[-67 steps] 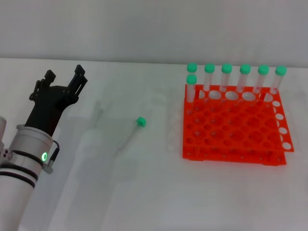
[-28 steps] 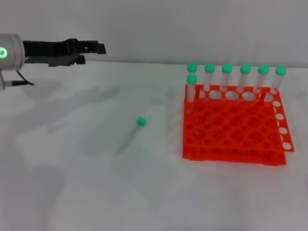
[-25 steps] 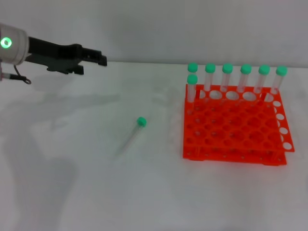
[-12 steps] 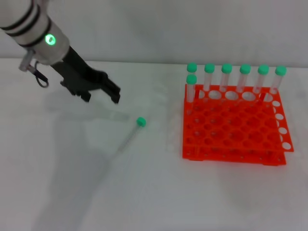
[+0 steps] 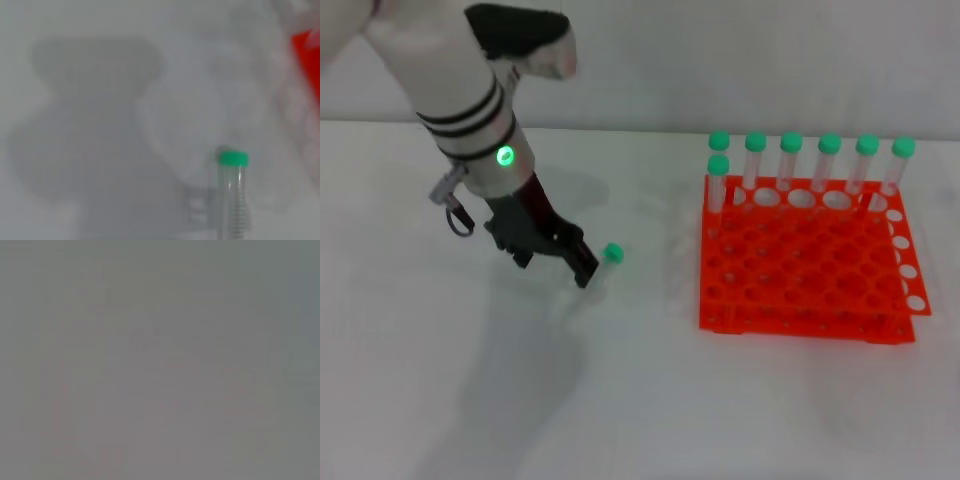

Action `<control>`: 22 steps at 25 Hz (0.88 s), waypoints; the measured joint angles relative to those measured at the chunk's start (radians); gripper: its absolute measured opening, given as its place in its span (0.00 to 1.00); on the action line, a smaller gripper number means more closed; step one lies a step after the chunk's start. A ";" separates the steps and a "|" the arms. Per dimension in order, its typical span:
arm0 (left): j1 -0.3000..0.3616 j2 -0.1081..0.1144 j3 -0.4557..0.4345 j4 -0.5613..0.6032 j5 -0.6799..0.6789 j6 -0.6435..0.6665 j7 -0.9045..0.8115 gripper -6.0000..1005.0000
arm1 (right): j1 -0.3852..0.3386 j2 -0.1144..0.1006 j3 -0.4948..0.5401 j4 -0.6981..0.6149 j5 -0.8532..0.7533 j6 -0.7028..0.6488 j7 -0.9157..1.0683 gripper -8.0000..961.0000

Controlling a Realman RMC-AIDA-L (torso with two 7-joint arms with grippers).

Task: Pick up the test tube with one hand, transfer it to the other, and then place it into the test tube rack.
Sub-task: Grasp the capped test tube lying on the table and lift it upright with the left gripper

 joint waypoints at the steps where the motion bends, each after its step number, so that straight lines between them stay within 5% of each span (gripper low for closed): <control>1: -0.001 -0.003 0.000 0.012 0.017 -0.009 -0.009 0.86 | 0.000 0.000 0.000 0.000 0.000 0.000 0.000 0.87; 22: 0.046 -0.019 -0.001 0.183 0.100 -0.185 -0.064 0.84 | -0.009 0.000 0.000 0.001 0.000 0.004 0.008 0.86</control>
